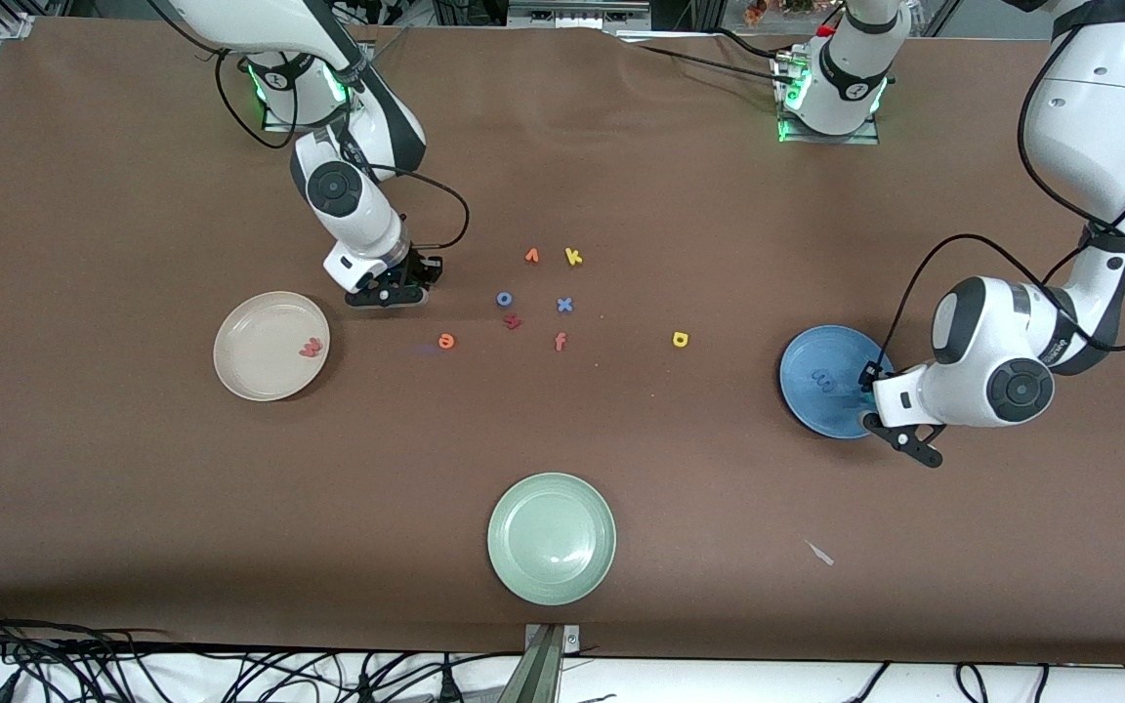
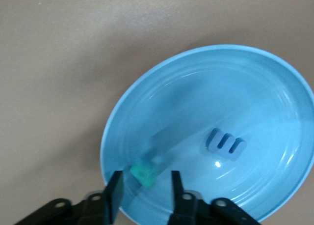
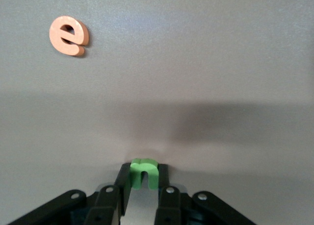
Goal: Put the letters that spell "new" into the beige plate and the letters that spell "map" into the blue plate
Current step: 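Release the teal letter on the blue plate while the right gripper places green on white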
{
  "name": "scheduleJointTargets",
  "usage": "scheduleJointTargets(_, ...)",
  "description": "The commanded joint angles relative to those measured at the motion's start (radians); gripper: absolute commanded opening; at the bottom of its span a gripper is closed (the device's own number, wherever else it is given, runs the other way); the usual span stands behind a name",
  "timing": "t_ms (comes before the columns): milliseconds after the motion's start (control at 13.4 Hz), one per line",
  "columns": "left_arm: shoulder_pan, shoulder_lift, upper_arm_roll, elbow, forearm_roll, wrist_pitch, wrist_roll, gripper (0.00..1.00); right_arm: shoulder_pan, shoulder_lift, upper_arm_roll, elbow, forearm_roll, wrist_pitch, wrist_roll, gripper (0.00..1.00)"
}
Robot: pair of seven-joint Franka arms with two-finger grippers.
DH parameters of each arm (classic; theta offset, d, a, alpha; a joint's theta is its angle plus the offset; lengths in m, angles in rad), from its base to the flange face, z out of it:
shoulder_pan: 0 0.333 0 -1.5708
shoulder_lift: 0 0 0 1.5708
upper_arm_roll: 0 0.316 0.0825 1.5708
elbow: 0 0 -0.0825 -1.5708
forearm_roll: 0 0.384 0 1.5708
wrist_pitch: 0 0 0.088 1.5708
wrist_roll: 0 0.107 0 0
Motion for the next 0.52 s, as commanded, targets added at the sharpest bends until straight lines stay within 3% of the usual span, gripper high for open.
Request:
scheduleJointTargets(0, -0.027, -0.049, -0.01, 0.013, -0.033, -0.053, -0.035, 1.0, 0.002, -0.036, -0.003, 0.006, -0.006, -0.016, -0.018, 0.1)
scheduleJointTargets(223, -0.046, -0.08, -0.126, 0.013, -0.031, -0.133, -0.315, 1.0, 0.002, -0.079, -0.048, 0.072, -0.006, -0.173, -0.049, 0.1)
scheduleJointTargets(446, -0.047, -0.077, -0.226, 0.002, -0.031, -0.143, -0.622, 1.0, 0.002, -0.102, -0.149, 0.165, -0.006, -0.311, -0.186, 0.1)
